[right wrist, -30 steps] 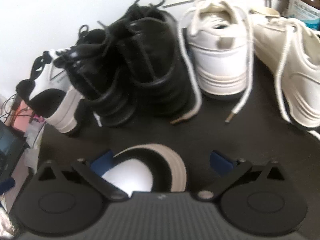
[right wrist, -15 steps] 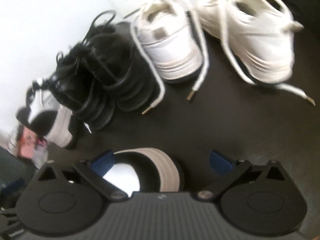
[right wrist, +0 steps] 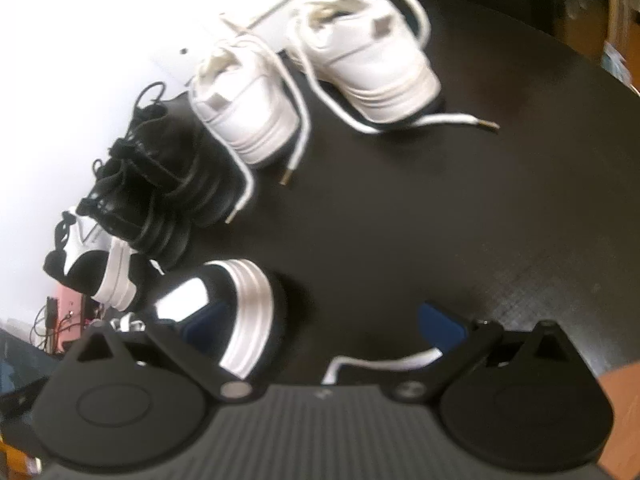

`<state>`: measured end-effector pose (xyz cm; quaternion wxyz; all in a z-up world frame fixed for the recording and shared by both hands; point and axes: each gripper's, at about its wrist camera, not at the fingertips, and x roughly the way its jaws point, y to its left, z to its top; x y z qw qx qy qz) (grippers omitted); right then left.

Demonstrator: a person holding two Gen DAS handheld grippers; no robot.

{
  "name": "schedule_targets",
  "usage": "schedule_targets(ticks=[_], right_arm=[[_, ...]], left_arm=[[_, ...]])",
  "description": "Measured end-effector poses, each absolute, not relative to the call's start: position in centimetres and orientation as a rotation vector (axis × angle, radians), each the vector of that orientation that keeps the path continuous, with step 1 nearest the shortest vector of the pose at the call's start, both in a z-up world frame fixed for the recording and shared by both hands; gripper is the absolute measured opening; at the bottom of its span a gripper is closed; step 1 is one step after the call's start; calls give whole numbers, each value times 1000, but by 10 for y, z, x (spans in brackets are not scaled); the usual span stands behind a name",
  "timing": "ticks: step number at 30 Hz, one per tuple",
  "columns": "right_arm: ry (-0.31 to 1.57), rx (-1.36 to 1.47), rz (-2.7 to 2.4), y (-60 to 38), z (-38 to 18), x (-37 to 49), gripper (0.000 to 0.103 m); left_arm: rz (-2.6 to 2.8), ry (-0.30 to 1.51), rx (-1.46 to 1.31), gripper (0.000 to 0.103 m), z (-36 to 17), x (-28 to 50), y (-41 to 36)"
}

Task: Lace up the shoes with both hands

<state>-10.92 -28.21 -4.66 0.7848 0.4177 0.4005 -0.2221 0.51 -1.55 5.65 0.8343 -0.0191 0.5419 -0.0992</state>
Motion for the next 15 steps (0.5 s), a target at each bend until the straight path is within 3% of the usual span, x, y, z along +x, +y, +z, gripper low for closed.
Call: schedule_targets(ticks=[4,15], right_arm=[[866,915,-520,-284,-45,-121,102],[902,908,-548,-282,-44,-135,102]], left_arm=[[-191,1183,54,103,48,-13,-45],[-247,1273,-5,103,35,-19,-48]])
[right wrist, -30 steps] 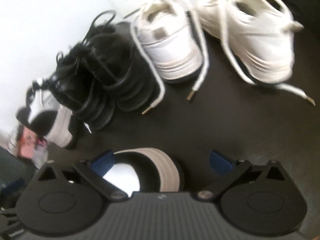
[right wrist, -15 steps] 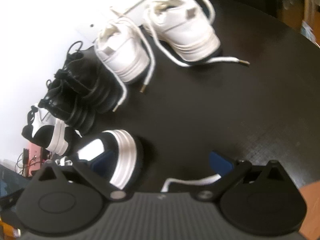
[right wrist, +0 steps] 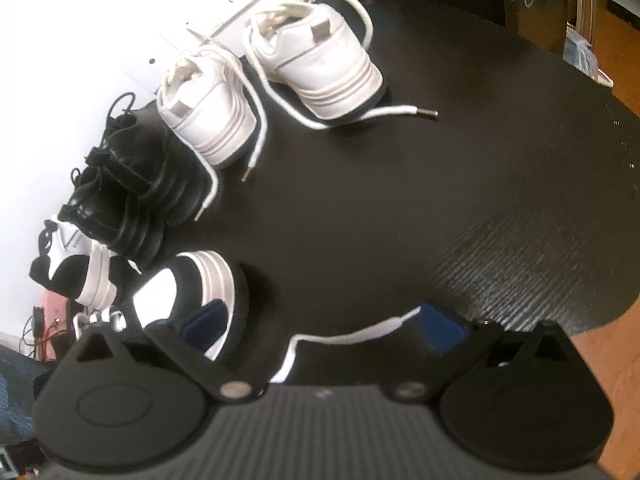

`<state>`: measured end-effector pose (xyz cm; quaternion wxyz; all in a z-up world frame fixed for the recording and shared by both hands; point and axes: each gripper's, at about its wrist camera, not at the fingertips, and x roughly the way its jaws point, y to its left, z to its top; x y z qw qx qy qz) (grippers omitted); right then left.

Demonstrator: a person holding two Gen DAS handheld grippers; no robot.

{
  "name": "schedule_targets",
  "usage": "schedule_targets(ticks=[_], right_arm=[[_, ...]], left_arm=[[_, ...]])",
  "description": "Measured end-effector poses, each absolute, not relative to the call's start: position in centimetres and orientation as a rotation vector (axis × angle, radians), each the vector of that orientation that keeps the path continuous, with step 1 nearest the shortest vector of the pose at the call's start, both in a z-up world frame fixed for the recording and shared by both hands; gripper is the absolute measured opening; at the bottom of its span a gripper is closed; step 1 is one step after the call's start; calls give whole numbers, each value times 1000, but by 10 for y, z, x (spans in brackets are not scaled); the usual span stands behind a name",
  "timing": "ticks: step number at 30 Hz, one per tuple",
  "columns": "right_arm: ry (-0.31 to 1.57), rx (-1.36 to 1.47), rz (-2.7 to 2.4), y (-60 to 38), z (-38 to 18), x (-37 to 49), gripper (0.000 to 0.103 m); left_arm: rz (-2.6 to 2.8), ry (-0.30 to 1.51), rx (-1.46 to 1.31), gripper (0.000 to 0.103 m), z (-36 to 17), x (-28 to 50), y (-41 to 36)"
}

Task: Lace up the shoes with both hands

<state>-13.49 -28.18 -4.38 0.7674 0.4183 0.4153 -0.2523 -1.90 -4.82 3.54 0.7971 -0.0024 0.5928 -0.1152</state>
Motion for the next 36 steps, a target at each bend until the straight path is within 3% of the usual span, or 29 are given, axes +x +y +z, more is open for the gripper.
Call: schedule_targets(ticks=[17,36], right_arm=[[985,909,-559,-275,-63,-140,102],[964,945,-592,-281,-61,-160,102]], left_arm=[[-288,1520,33,103,-28,-40,-64],[-300,1522,81,103,-36,-47,-77]])
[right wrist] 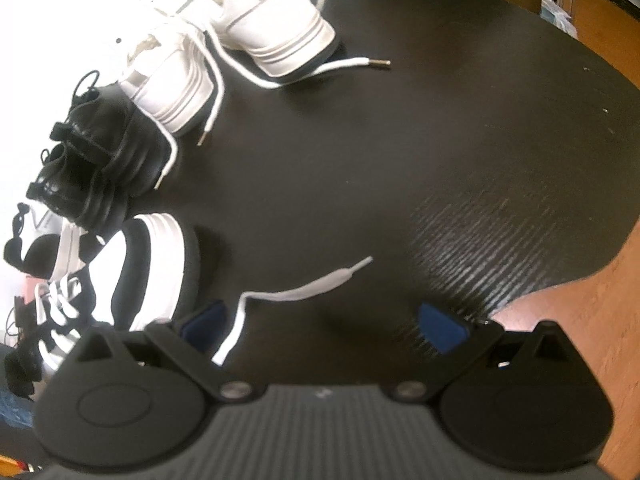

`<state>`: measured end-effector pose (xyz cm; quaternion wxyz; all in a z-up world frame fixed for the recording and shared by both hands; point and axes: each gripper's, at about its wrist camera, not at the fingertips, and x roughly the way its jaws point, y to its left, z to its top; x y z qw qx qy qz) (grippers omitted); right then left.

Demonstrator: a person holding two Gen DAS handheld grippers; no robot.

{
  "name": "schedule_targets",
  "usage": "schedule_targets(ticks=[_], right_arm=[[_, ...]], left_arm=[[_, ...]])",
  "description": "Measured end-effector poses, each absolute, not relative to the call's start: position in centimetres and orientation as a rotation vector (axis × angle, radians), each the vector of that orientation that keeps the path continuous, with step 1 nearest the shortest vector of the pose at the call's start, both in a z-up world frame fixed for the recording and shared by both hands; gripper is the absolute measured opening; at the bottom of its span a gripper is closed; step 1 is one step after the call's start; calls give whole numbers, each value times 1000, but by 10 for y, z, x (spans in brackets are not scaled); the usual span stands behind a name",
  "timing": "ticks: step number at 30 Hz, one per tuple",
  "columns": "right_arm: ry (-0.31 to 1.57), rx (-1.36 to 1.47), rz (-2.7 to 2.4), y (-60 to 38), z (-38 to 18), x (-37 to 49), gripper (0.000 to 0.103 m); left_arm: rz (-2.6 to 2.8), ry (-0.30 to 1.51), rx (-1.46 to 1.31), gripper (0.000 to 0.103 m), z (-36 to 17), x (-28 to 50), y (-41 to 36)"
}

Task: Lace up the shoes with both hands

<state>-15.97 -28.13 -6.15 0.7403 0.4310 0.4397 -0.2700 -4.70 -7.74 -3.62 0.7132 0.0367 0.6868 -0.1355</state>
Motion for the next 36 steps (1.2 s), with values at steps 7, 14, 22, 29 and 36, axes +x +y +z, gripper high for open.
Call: schedule_targets(ticks=[7,14,22,29,36], right_arm=[[942,989,-672,-299,-55,-171,102],[982,1118,-712,-310,-70,-180,73],[967,1216,-638,-294,-82,-159,52],[960,1046,-708,-284,-75,-131,52],[1007,830,-737,-271,-73,-113,50]], left_arm=[[-331,1380,167,103,-13,-43,-75],[-385,1230,136,103,18,-40,-51],[-434,937,143,103,51,-54,-56],[-384,835,168,103,56,-49,-56],[-339,734,134,103,62,-45,-40]])
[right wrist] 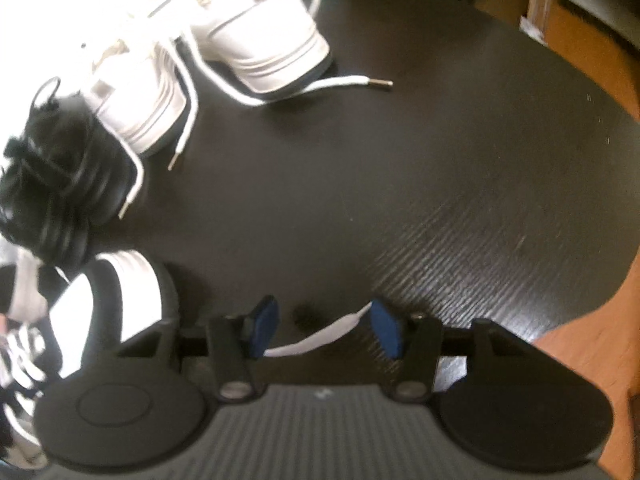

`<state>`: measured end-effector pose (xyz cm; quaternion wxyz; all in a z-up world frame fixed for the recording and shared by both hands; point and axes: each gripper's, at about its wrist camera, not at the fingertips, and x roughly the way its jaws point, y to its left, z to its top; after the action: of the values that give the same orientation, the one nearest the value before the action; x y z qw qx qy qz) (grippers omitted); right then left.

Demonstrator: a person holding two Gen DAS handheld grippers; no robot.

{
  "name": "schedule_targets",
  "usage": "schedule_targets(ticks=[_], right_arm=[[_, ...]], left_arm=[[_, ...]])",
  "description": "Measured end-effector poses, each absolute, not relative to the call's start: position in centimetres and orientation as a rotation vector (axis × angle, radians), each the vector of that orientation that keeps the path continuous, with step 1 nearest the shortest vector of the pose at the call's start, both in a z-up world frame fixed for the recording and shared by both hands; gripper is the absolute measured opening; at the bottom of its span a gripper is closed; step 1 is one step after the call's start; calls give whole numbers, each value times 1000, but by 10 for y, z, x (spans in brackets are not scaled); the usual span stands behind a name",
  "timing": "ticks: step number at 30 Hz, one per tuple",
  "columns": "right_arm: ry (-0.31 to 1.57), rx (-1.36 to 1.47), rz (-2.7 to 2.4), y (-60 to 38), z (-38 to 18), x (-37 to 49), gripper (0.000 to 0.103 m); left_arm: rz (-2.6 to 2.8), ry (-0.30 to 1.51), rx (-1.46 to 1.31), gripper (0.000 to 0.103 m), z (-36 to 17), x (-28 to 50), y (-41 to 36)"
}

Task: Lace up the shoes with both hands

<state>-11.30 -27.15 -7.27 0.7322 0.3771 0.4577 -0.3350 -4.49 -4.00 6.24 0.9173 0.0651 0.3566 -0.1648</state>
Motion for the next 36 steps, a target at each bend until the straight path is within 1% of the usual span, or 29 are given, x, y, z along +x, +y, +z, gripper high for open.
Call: schedule_targets(ticks=[1,2,3,5,6,7,8,9,13,16,20,24,25,28,29,30,32,36], right_arm=[[1012,807,-737,-269,-72,-112,50],[1013,790,-732,-268,-72,-111,47],[1011,776,-721,-267,-72,-111,42],[1008,751,-713,-265,-72,-109,37],[1005,738,-706,-263,-72,-108,31],[1000,725,-690,-262,-72,-107,24],[995,720,-673,-262,-74,-105,9],[990,724,-662,-262,-75,-105,1],[957,790,-654,-271,-77,-108,1],[870,851,-634,-280,-68,-119,1],[695,840,-577,-287,-36,-132,1],[572,781,-510,-291,0,-136,1],[586,770,-506,-293,4,-135,1],[708,800,-531,-296,-7,-129,8],[754,801,-549,-294,-14,-128,16],[801,797,-570,-290,-22,-127,26],[881,793,-610,-283,-38,-125,27],[938,804,-671,-277,-64,-119,27]], left_arm=[[-335,722,133,103,63,-44,-38],[-331,711,132,103,63,-44,-37],[-327,702,133,103,63,-43,-35],[-325,697,137,103,61,-42,-35],[-327,697,141,103,61,-42,-35],[-328,697,144,103,60,-41,-36],[-326,696,151,103,59,-41,-37],[-324,696,160,103,58,-41,-38],[-336,689,181,103,59,-41,-43],[-355,660,170,102,63,-44,-42],[-393,646,144,98,66,-45,-38],[-399,641,150,98,67,-44,-40],[-401,639,148,98,67,-43,-41],[-411,641,147,98,67,-43,-43],[-413,643,149,98,66,-43,-44],[-412,646,152,98,65,-44,-46],[-410,651,157,99,64,-44,-48],[-394,658,158,99,61,-45,-47]])
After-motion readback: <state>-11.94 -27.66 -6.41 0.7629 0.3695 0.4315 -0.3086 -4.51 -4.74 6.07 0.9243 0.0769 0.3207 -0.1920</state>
